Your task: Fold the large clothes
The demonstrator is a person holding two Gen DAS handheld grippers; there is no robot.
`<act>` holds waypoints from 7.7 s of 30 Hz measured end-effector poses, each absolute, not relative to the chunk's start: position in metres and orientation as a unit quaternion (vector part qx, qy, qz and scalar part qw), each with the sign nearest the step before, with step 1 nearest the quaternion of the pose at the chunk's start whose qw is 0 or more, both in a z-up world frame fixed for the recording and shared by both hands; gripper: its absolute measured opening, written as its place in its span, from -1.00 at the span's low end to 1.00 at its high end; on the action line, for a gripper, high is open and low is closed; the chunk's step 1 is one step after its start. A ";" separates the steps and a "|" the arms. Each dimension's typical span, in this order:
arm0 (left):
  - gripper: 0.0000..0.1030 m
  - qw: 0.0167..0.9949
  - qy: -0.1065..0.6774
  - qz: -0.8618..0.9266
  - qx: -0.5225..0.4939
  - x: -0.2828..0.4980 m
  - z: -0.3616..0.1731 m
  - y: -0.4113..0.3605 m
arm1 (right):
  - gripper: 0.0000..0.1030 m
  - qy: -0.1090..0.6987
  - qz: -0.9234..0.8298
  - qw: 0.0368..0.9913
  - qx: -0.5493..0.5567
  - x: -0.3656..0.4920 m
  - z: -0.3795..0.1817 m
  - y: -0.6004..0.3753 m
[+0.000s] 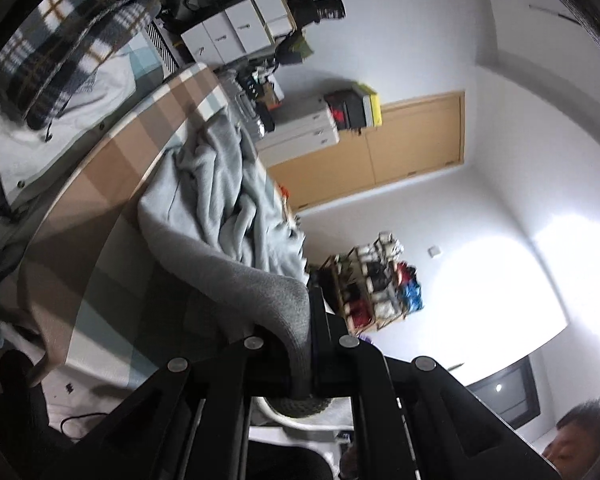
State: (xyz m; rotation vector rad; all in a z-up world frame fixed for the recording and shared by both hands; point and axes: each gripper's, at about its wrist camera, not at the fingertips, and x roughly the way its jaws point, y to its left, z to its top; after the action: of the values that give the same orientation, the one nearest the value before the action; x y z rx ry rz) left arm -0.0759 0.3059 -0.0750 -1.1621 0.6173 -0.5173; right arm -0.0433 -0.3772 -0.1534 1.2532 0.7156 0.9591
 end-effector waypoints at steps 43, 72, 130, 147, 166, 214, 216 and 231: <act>0.46 0.762 0.380 -0.091 -0.516 0.262 -0.066 0.349 | 1.00 0.379 0.204 0.765 0.479 0.351 -0.051 -0.407; 0.48 0.793 0.600 -0.093 0.053 0.285 -0.117 0.136 | 0.99 0.475 0.119 0.815 -0.309 0.343 -0.113 -0.205; 0.48 0.844 0.522 -0.107 0.055 0.267 -0.106 0.120 | -0.93 0.455 0.285 0.751 -0.384 0.317 -0.100 -0.160; 0.48 0.849 0.514 -0.107 0.051 0.260 -0.105 0.123 | 1.00 0.369 0.248 0.756 -0.480 0.304 -0.110 -0.156; 0.48 0.851 0.510 -0.107 0.054 0.263 -0.111 0.126 | -0.74 0.403 0.262 0.670 -0.565 0.327 -0.153 -0.125; 0.48 0.854 0.504 -0.121 0.044 0.261 -0.113 0.128 | 0.16 0.383 0.309 0.600 -0.631 0.321 -0.156 -0.096; 0.48 0.854 0.504 -0.122 0.040 0.261 -0.114 0.130 | -0.26 0.394 0.310 0.595 -0.628 0.323 -0.158 -0.093; 0.48 0.856 0.502 -0.117 0.043 0.259 -0.111 0.131 | -0.90 0.402 0.285 0.712 -0.500 0.340 -0.129 -0.108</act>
State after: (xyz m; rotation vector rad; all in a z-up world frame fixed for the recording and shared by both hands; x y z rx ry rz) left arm 0.2588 0.1314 -0.1115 0.0909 1.0558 -0.2454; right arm 0.3401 -0.1078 -0.1292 -1.1091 0.8921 0.6313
